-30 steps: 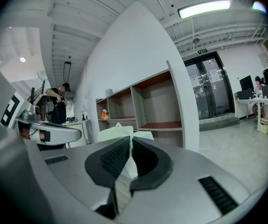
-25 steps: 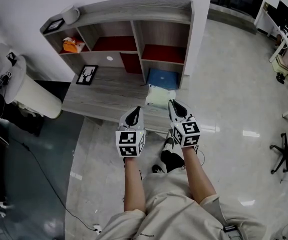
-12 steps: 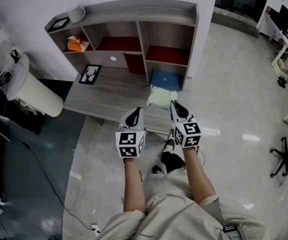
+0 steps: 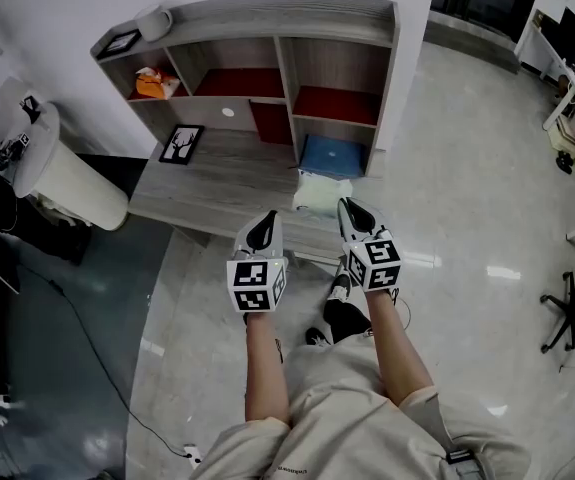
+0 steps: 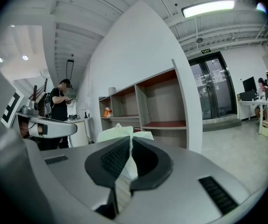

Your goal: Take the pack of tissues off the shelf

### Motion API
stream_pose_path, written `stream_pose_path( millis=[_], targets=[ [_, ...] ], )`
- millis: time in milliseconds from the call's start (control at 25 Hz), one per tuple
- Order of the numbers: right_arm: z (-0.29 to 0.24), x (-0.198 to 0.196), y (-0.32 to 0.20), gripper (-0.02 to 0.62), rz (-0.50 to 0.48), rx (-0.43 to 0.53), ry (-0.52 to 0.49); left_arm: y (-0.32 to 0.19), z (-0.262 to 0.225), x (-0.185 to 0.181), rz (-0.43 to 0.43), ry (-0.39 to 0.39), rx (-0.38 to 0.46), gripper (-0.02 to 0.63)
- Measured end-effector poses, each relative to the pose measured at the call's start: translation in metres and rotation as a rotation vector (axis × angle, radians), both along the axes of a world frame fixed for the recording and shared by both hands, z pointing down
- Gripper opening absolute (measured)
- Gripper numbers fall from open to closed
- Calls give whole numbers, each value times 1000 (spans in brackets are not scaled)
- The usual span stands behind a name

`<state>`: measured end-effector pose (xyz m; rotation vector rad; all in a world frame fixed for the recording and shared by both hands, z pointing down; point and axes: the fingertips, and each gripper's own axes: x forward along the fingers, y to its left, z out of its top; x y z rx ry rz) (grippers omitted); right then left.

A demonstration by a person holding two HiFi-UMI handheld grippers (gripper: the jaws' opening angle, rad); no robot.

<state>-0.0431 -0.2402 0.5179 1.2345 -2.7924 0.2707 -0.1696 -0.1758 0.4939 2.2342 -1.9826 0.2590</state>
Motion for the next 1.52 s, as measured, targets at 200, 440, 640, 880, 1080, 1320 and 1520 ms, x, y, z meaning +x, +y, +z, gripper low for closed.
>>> stream_pose_path(
  millis=[200, 440, 640, 880, 1080, 1320, 1520],
  targets=[
    [1, 0, 3, 26, -16, -9, -3, -2, -1, 3, 6, 13, 3, 11],
    [3, 6, 2, 26, -9, -12, -1, -7, 1, 8, 20, 36, 5, 11],
    [8, 10, 1, 26, -2, -25, -3, -8, 3, 10, 24, 37, 1, 11],
    [9, 9, 1, 26, -5, -29, -2, -11, 7, 12, 28, 41, -6, 9],
    [11, 10, 3, 26, -6, -35, 5, -11, 11, 13, 28, 53, -16, 11],
    [16, 14, 2, 26, 5, -43, 12, -12, 15, 16, 37, 53, -28, 11],
    [16, 18, -1, 26, 25, -41, 11, -11, 16, 14, 33, 53, -30, 11]
  ],
)
